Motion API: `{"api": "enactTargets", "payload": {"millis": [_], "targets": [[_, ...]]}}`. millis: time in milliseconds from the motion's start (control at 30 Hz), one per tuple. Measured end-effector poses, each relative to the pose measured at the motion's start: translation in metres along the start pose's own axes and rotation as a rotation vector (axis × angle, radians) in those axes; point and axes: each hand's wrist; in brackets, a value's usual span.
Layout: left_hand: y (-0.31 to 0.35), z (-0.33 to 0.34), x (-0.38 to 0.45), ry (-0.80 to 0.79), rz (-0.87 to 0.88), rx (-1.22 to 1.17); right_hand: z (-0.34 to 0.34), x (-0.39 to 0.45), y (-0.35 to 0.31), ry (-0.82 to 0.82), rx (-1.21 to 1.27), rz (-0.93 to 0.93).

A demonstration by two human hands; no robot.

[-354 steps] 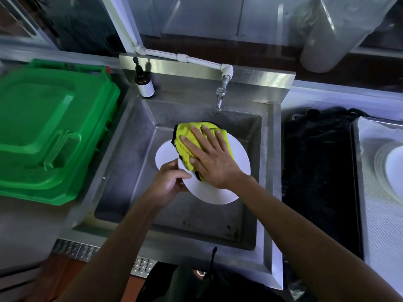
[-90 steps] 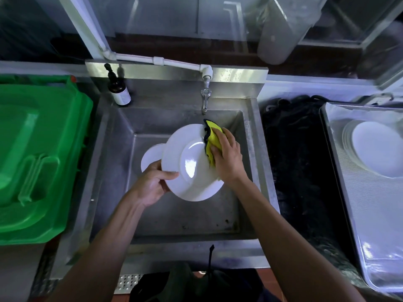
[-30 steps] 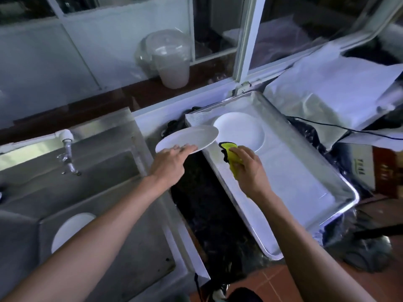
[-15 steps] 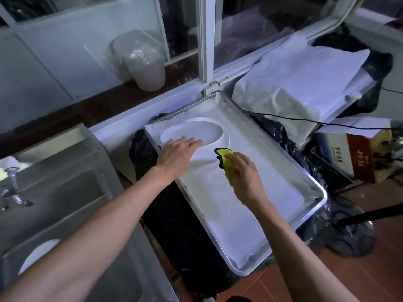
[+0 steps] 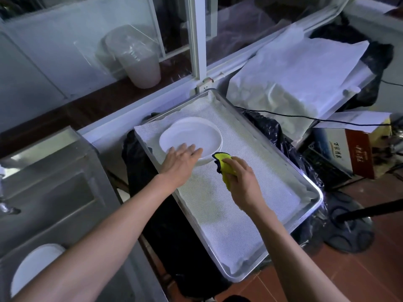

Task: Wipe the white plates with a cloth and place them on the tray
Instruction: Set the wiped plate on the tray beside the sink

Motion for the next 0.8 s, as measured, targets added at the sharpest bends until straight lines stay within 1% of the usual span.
{"api": "enactTargets", "payload": {"millis": [167, 400, 533, 800], "targets": [[0.001, 0.008, -0.002, -0.030, 0.001, -0.009, 0.001, -0.003, 0.002, -0.011, -0.019, 0.013], [0.004, 0.021, -0.006, -0.092, 0.034, 0.037, 0.004, -0.006, 0.003, -0.017, -0.027, 0.024], [0.005, 0.030, -0.008, -0.121, 0.028, 0.012, 0.006, -0.008, 0.005, -0.013, -0.018, 0.032], [-0.002, 0.038, 0.006, -0.081, 0.027, -0.033, 0.008, -0.013, 0.008, -0.009, -0.020, 0.033]]}}
Point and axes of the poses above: each hand's wrist, its own x-axis towards the middle knuckle, its own z-axis out of the palm, y = z × x, and after that the axes turned 8 degrees about y, right-handed
